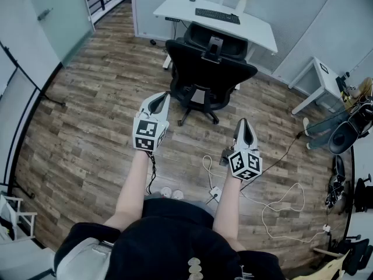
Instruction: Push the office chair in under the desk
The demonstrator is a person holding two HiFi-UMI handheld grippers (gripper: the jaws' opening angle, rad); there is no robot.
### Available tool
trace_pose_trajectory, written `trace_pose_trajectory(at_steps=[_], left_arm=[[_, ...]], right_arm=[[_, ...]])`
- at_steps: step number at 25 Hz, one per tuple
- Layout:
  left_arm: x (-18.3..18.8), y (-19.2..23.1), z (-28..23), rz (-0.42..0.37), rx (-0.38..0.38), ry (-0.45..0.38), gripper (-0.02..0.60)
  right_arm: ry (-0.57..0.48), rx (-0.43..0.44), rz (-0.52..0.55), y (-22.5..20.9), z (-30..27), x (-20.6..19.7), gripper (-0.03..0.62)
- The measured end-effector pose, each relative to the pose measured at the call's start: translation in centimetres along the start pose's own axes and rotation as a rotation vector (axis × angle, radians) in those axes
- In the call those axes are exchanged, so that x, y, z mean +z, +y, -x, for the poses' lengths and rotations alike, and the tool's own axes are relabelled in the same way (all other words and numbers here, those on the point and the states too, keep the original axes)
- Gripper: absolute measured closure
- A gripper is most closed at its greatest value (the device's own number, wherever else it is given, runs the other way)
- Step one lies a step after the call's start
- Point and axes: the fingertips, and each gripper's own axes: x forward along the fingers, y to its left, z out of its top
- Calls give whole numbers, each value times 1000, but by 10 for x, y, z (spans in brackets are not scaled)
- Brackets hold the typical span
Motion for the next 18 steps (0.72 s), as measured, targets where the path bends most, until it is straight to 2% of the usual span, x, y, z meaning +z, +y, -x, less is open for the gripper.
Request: trace_pose_trajectory(at_steps=[18], left_arm=[[-9,1,-8,6,-5,28,574]], right_arm=[[18,15,15,2,-10,-5,583]])
